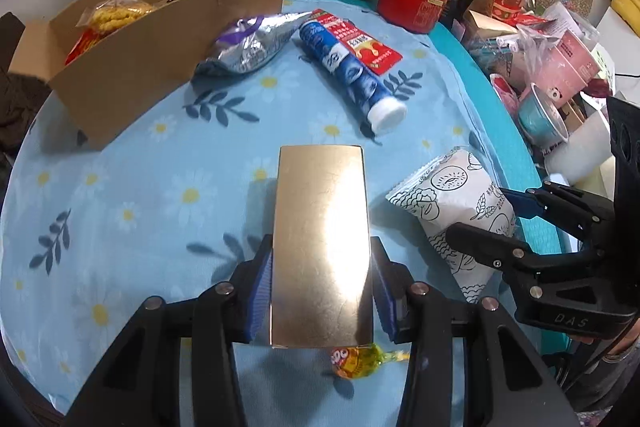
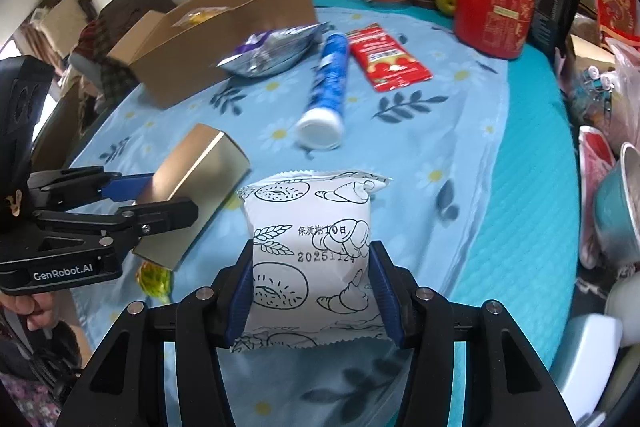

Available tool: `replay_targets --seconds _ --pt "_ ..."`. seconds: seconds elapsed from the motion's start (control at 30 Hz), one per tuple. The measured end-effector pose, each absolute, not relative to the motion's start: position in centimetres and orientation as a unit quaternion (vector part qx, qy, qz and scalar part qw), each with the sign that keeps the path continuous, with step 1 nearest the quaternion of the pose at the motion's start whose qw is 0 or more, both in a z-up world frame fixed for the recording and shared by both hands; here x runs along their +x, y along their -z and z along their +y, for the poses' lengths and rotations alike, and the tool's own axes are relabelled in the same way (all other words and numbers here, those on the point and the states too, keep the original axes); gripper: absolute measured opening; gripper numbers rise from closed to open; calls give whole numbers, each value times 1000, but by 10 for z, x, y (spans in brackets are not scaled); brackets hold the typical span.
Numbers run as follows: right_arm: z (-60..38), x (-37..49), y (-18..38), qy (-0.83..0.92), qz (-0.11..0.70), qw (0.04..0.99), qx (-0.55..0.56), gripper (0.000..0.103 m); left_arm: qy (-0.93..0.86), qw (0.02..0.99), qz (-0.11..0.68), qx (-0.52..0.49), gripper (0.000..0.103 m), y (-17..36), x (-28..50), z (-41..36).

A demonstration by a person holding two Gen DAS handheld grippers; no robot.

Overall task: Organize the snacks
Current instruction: 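Lift the gold box with the left tool while the right tool lifts the white packet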

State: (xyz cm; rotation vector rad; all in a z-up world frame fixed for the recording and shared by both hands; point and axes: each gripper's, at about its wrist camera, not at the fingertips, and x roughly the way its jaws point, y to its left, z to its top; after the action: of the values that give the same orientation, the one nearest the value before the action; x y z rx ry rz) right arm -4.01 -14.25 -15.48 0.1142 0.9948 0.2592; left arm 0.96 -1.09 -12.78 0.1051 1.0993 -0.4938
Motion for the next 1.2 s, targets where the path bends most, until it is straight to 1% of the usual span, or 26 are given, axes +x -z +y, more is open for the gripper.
replay_targets --seconds 0.27,0.33,0.37,0.43,0.5,0.6,0.67,0.73,0.83,0.93,1.2 --pt "-130 -49 156 -119 472 873 36 55 223 825 517 54 46 138 8 -11" --pt "-130 -49 157 -117 472 873 36 57 213 817 532 55 47 147 12 -13" --pt "-129 -48 158 -115 473 873 34 59 211 825 522 56 48 146 11 -13" --pt "-129 -49 159 -113 475 872 32 64 206 829 516 68 48 147 10 -17" --pt "-130 -49 163 -111 480 870 31 67 203 833 509 74 48 148 8 -19" --pt "-129 -49 167 -107 480 870 28 68 202 842 495 70 48 148 6 -17" --pt "-128 -50 168 -106 475 873 23 68 202 845 491 63 45 148 5 -15" --pt "-125 -52 167 -109 470 876 20 60 202 847 490 55 44 147 4 -12" --pt "-124 -54 165 -115 466 877 22 56 204 846 489 47 43 147 4 -9" --pt "-124 -55 164 -128 465 875 39 54 204 850 484 41 43 142 -1 -5" --pt "-121 -61 155 -150 455 876 63 53 198 864 463 28 43 122 -11 4"
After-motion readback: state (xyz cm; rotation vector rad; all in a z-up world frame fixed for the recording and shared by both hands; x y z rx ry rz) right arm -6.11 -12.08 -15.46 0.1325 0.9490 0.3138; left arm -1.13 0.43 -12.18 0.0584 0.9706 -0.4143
